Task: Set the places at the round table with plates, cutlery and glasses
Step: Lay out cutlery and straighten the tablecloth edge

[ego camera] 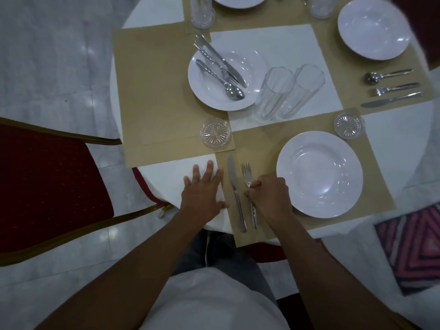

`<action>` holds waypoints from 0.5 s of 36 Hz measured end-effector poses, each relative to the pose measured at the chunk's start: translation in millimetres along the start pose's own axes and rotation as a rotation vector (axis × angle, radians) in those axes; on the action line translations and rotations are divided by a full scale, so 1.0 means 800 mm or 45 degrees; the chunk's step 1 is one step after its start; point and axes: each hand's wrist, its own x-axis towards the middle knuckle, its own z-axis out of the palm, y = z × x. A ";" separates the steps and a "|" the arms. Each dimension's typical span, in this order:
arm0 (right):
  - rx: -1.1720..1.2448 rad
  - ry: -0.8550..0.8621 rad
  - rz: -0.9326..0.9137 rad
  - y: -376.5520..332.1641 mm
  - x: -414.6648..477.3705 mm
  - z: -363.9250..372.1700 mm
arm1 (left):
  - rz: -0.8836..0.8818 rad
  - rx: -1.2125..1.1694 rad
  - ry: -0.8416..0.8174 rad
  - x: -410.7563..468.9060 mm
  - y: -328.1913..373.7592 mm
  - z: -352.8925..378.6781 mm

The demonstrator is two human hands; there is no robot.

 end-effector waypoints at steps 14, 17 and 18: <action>0.229 0.138 -0.193 -0.135 0.042 -0.032 | 0.108 -0.268 0.577 0.055 -0.094 -0.106; 0.228 0.157 -0.233 -0.159 0.073 -0.027 | 0.123 -0.227 0.557 0.087 -0.114 -0.133; 0.257 0.169 -0.235 -0.167 0.083 -0.025 | 0.123 -0.226 0.533 0.098 -0.120 -0.140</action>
